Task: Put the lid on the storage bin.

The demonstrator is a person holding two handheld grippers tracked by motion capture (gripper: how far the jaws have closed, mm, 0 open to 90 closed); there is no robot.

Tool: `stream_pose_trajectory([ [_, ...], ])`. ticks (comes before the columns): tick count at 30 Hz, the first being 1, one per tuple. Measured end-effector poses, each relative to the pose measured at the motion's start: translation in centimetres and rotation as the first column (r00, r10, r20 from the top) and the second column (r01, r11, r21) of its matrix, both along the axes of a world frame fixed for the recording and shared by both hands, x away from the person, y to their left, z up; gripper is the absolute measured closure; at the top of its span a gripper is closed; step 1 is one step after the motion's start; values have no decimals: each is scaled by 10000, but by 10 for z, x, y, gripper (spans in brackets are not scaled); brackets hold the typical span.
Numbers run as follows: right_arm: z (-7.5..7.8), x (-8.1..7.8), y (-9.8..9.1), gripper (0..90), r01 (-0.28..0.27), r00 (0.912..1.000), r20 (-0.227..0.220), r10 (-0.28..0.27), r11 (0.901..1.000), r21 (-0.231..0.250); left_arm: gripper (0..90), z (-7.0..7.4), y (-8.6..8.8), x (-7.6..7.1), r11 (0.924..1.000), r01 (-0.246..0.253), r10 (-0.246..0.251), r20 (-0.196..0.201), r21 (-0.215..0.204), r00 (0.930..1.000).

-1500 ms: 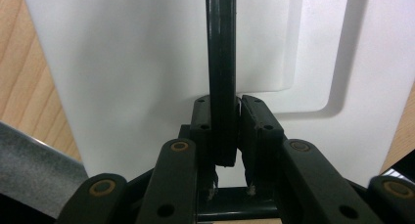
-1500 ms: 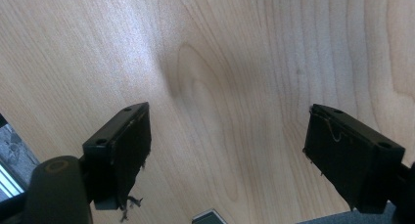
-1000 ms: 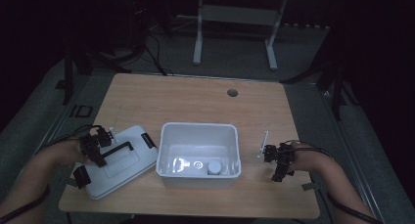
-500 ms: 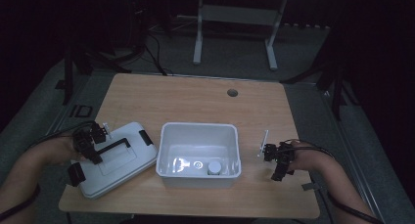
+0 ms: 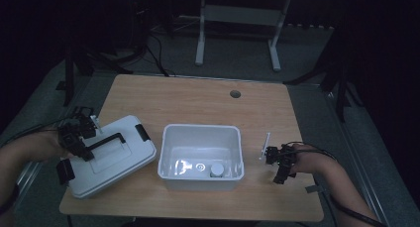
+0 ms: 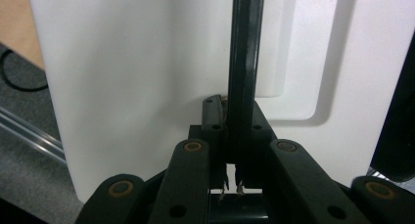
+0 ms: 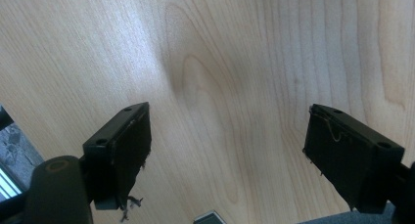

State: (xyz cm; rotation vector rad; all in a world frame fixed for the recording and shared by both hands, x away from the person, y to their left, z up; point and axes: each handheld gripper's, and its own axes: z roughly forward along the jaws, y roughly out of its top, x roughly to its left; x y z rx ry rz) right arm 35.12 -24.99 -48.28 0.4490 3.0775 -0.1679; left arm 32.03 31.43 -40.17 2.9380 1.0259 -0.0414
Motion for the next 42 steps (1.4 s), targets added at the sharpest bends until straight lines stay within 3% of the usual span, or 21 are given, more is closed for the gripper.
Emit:
stream_pose_trajectory([
  [10,0,0,0,172,-9,10000,6,9,10000,-20,836,41,-3,-3,9999,50,-54,435,110,9990],
  [20,1,-1,1,172,-81,10000,-16,81,10000,32,836,67,-24,-2,9976,695,-692,777,-12,9946],
  [31,1,-2,3,172,-104,9999,-54,104,9999,1,836,82,-64,0,9854,1699,-1677,1151,-98,9791],
  [41,0,-2,5,172,-187,9998,-99,187,9998,-50,836,86,-102,8,9638,2660,-2620,1207,-176,9575],
  [42,0,-2,5,172,-178,9998,-101,178,9998,-46,836,86,-105,9,9639,2655,-2612,1210,-206,9577],
])
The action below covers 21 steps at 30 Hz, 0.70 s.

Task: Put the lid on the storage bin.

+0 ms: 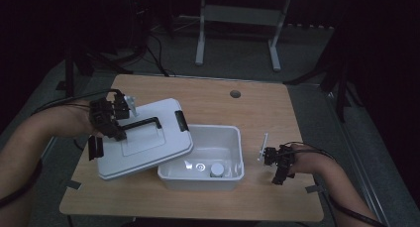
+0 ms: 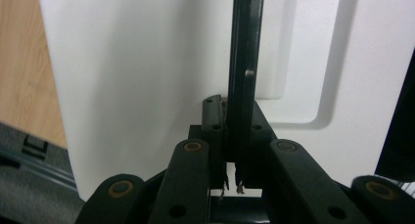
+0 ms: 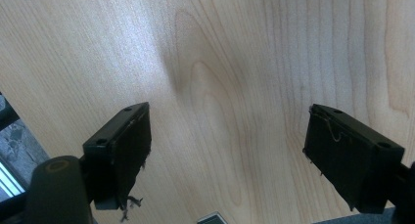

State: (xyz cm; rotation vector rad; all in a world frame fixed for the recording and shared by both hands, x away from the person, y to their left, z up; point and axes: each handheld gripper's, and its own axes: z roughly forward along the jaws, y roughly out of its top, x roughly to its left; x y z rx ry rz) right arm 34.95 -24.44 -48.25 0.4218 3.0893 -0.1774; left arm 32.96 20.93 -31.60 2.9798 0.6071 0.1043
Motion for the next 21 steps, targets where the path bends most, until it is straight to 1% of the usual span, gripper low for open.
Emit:
stream_pose_trajectory([
  [1,0,0,0,172,13,10000,-8,-13,10000,8,836,0,-3,1,9999,144,-143,-72,62,9999],
  [2,0,0,0,172,31,10000,-23,-31,10000,-5,836,0,-7,1,9995,270,-269,-26,149,9996],
  [4,0,0,0,172,18,10000,-21,-18,10000,-53,835,0,-15,2,9985,488,-486,-125,247,9987],
  [5,0,0,1,172,18,10000,-33,-18,10000,-47,836,0,-19,3,9978,588,-586,-69,313,9983],
  [7,0,0,1,172,-15,10000,-25,14,10000,-62,836,0,-28,4,9966,731,-726,-142,388,9973],
  [8,0,0,1,172,-12,10000,-42,12,10000,-48,836,0,-31,5,9960,773,-769,-98,454,9970],
  [9,0,0,1,172,-13,10000,-45,13,10000,-39,836,1,-35,5,9956,804,-797,-163,489,9967],
  [10,0,0,1,172,-12,10000,-47,12,10000,-45,836,1,-38,6,9941,937,-929,-165,544,9955],
  [11,0,-1,2,172,-23,10000,-54,23,10000,-50,836,2,-42,7,9934,1000,-995,-112,558,9950],
  [12,0,-1,2,172,-28,10000,-60,27,10000,-61,836,2,-46,7,9930,1073,-1066,-162,495,9942],
  [14,0,-1,1,172,-12,10000,-48,12,10000,-60,836,3,-54,8,9903,1276,-1273,-87,555,9918],
  [15,0,-1,1,172,-9,10000,-55,9,10000,-49,836,3,-57,9,9896,1335,-1328,-160,528,9910],
  [17,0,-1,1,172,-12,10000,-55,12,10000,-35,836,3,-66,11,9872,1505,-1500,-142,524,9886],
  [18,0,-1,1,172,-9,10000,-64,9,10000,-44,836,2,-70,11,9861,1586,-1578,-202,487,9873],
  [20,0,-2,0,172,-6,10000,-72,6,10000,-57,836,2,-78,13,9838,1730,-1726,-132,473,9849],
  [21,0,-2,-1,172,0,10000,-71,0,10000,-55,836,2,-82,13,9821,1831,-1825,-171,436,9831],
])
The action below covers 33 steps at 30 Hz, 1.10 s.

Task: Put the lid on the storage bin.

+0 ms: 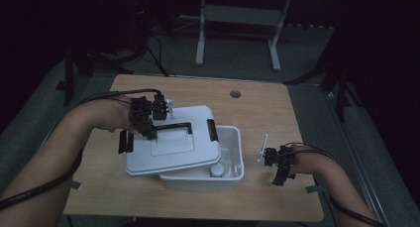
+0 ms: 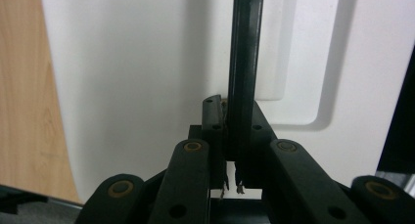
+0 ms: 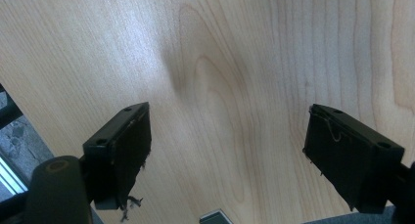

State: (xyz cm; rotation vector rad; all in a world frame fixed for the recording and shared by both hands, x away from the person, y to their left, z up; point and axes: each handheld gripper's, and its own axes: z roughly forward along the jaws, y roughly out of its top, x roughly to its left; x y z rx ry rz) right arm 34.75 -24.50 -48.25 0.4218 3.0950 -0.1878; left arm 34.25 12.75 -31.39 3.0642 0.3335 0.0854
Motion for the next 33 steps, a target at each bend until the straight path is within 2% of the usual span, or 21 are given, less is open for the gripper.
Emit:
stream_pose_trajectory([
  [13,-4,0,-5,172,28,10000,-41,-28,10000,1,835,3,-54,5,9951,988,-987,67,-67,9951],
  [14,-5,-1,-5,172,106,9999,-107,-107,9999,-48,836,3,-57,5,9946,1035,-1034,178,-36,9945],
  [18,-6,-1,-8,172,105,9999,-124,-106,9999,-105,835,-4,-69,8,9930,1177,-1178,80,40,9930],
  [22,-3,-2,-8,172,91,9999,-51,-91,10000,29,835,-15,-76,11,9887,1494,-1497,-172,-160,9886],
  [23,-2,-2,-8,172,128,9999,-63,-128,9999,12,835,-17,-77,12,9890,1471,-1474,-252,-125,9888],
  [25,-2,-2,-8,172,149,9999,-48,-149,9999,-76,836,-20,-78,13,9884,1517,-1517,-164,-11,9883],
  [27,-2,-1,-9,172,157,9999,-60,-158,9998,-137,835,-24,-78,15,9884,1519,-1516,-327,59,9879],
  [28,-2,-1,-9,172,142,9999,-57,-143,9998,-158,835,-26,-79,15,9877,1561,-1558,-233,96,9875],
  [29,-2,-1,-9,172,130,9999,-35,-131,9998,-177,836,-28,-80,16,9877,1562,-1557,-425,82,9869],
  [33,-3,-1,-8,172,143,9999,-48,-144,9998,-169,835,-35,-81,16,9871,1597,-1588,-514,126,9860],
])
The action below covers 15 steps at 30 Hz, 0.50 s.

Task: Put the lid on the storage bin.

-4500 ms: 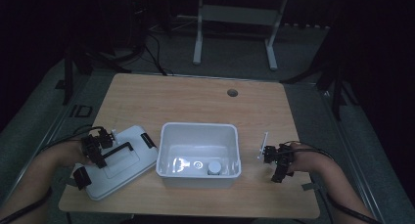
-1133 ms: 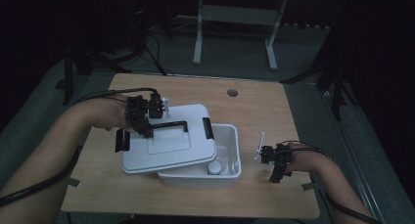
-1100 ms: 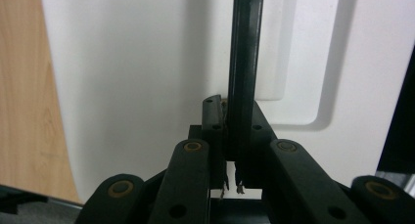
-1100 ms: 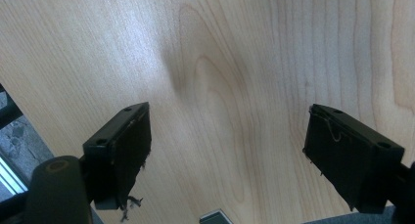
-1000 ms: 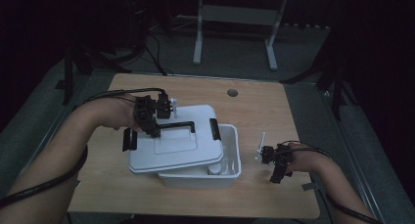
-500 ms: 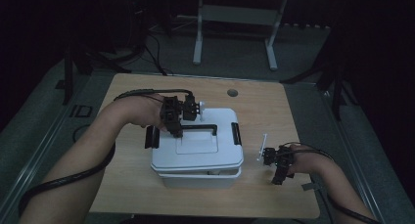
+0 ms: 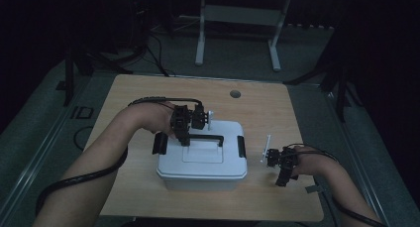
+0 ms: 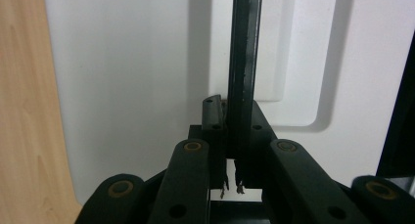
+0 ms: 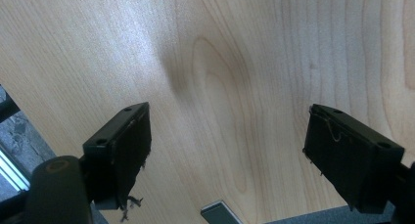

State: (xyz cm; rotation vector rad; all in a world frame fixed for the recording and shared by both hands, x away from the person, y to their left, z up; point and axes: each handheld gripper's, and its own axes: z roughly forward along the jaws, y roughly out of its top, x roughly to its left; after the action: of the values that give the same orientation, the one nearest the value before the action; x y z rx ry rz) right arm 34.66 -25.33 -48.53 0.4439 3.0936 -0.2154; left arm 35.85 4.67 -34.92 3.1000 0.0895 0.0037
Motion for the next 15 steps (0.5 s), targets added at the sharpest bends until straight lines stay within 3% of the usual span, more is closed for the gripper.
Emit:
stream_pose_trajectory([
  [10,0,1,2,172,-19,10000,0,19,9999,-106,834,-12,6,5,9998,-135,133,-139,-146,9998],
  [15,0,1,5,172,-72,10000,28,72,9999,-87,835,-19,2,7,9999,-101,101,-118,5,9999],
])
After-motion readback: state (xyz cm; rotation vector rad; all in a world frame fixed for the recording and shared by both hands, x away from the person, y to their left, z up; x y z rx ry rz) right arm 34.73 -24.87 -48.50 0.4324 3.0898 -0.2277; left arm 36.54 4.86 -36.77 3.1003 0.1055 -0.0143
